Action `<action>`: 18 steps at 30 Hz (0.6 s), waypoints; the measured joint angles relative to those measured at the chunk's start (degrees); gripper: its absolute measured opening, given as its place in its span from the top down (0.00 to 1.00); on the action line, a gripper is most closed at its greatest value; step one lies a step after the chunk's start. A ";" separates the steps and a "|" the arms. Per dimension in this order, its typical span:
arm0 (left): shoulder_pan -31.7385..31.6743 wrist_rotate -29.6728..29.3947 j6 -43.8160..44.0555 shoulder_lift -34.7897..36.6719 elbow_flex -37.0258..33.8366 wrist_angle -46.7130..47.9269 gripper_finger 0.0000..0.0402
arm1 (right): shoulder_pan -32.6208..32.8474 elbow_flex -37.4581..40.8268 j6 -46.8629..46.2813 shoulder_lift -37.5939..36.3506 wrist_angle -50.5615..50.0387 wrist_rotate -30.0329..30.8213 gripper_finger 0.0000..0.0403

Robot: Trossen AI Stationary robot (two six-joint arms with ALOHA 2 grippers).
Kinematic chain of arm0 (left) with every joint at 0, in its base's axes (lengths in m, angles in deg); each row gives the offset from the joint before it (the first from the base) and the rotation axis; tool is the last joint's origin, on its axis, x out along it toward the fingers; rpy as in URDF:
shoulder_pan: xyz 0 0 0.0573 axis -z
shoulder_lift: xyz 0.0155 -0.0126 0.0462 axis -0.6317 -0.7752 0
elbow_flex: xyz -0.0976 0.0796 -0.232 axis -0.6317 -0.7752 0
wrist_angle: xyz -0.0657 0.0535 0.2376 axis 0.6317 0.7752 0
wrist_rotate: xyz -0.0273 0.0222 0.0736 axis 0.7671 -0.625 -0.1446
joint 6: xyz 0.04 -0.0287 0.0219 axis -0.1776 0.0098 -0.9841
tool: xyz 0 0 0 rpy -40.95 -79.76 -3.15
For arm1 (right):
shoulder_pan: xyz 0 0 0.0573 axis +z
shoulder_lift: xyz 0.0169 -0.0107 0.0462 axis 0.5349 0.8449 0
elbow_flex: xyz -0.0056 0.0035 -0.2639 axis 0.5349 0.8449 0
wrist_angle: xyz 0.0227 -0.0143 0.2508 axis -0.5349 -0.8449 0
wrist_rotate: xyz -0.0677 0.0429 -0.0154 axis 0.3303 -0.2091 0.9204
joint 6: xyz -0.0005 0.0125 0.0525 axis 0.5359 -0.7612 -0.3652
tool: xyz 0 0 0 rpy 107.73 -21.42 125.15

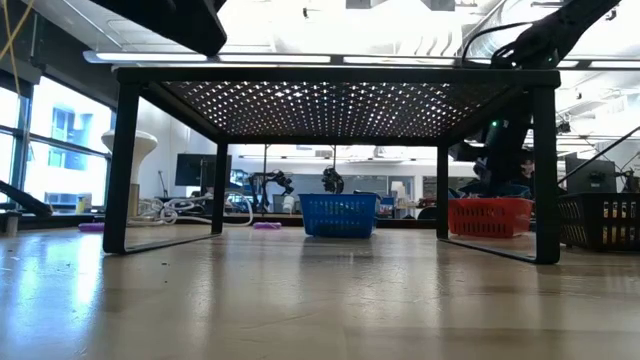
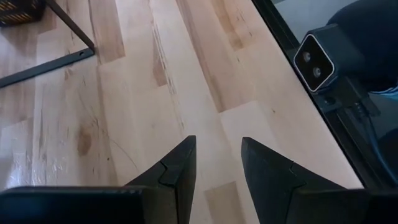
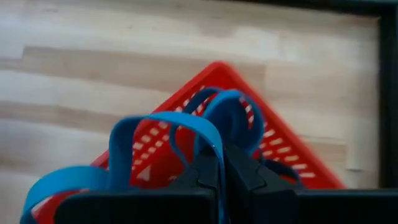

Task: Pick & Place Office Desk Supplies
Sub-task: Put the blue rubber band into the red bin

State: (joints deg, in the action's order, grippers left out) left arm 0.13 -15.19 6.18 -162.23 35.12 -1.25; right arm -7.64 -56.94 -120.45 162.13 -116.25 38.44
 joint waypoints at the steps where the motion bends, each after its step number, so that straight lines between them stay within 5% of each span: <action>1: 0.11 -0.02 0.36 0.00 0.00 -0.01 0.70 | -0.01 0.00 -0.02 0.00 -0.34 -0.97 0.99; 18: 2.36 -0.15 2.03 0.00 0.00 0.39 0.70 | -1.65 0.02 -0.10 4.35 -2.67 -0.11 0.99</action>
State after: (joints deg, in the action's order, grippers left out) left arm 2.49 -15.34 8.21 -162.23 35.12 -0.86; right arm -9.29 -56.91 -120.55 166.48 -118.92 38.33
